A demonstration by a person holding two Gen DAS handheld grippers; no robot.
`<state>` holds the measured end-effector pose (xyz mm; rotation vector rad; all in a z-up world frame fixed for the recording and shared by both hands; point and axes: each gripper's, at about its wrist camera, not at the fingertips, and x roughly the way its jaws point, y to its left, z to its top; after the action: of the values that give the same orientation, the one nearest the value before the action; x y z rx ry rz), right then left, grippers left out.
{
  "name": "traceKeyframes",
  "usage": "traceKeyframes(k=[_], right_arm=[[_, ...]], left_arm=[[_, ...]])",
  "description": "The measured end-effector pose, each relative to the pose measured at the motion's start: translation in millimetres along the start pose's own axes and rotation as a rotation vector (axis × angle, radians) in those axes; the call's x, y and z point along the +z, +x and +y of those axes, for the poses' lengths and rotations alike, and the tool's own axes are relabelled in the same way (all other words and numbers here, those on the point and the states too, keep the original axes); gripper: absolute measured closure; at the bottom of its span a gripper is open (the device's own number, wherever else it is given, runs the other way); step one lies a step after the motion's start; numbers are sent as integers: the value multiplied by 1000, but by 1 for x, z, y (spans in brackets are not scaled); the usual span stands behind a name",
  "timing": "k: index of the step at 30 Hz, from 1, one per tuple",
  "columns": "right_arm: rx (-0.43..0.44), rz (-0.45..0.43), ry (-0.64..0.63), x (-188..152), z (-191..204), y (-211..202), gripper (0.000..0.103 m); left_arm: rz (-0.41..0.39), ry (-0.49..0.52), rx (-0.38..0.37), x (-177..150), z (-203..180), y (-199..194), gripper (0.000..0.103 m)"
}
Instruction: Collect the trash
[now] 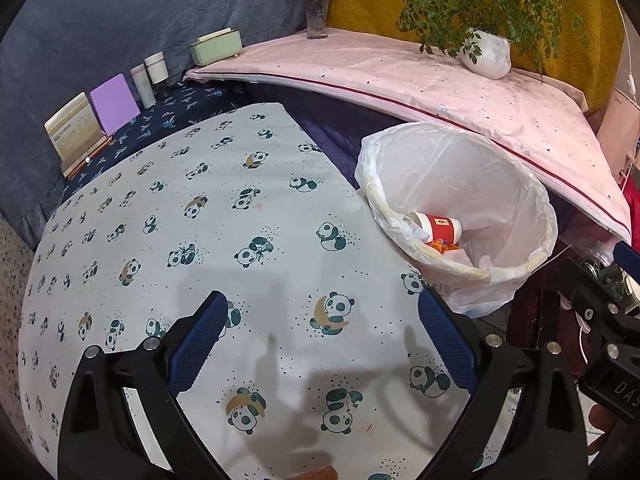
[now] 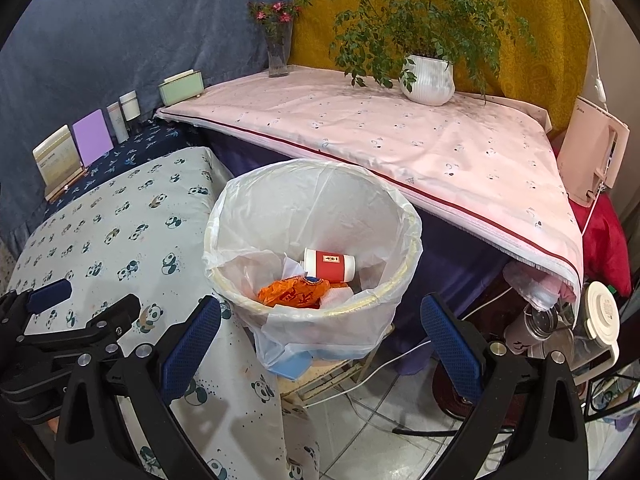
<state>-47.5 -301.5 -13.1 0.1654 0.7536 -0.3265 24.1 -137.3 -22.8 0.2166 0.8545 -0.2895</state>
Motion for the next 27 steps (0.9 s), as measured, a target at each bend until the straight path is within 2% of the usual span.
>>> traceKeyframes(k=[27], right_arm=[[-3, 12, 2, -4, -1, 4, 7]], left_arm=[[-4, 11, 0, 4, -5, 2, 11]])
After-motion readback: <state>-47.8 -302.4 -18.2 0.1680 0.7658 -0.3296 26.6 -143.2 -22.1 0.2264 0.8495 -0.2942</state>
